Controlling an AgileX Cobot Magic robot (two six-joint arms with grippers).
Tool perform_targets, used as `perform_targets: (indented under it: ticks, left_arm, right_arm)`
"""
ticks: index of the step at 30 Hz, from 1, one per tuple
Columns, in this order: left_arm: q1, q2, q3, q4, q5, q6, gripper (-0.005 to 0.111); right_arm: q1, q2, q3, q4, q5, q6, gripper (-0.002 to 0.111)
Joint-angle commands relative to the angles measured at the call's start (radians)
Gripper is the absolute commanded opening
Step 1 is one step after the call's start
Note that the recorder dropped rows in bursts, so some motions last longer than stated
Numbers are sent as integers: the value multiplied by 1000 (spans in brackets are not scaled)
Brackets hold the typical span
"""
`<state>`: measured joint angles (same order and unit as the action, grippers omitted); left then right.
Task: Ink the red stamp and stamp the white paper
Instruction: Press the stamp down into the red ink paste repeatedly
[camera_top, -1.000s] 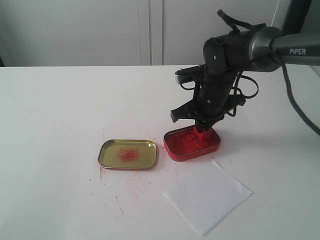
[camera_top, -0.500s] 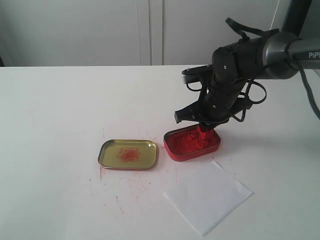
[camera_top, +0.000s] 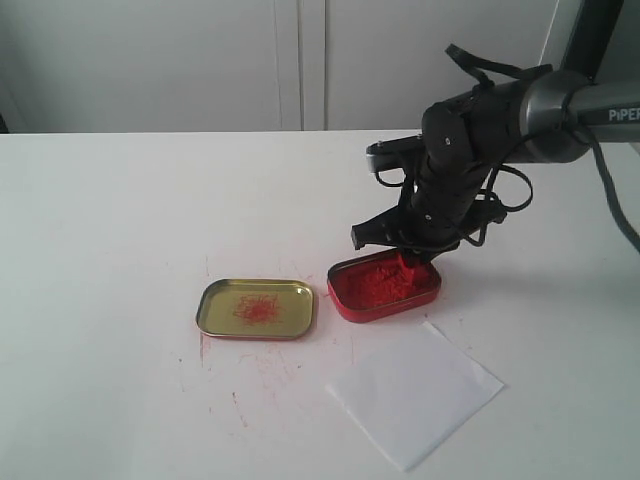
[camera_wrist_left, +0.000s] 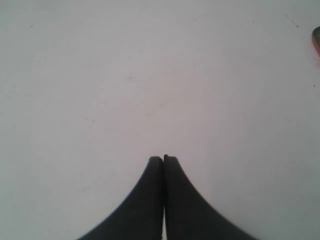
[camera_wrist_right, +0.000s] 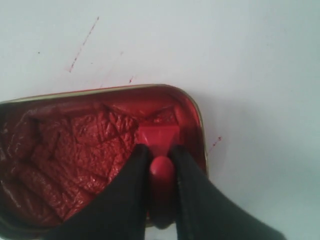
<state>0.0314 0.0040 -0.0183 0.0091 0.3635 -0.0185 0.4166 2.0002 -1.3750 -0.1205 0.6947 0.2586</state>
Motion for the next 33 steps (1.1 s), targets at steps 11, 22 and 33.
perform_targets:
  ticks: [11, 22, 33]
  left_arm:
    - [-8, -4, 8, -3, 0, -3, 0]
    - [-8, -4, 8, -3, 0, -3, 0]
    - [-8, -4, 8, -3, 0, -3, 0]
  right_arm:
    - [-8, 57, 3, -16, 4, 19, 0]
    - [-8, 103, 3, -16, 38, 19, 0]
    - [-8, 136, 3, -16, 68, 14, 0]
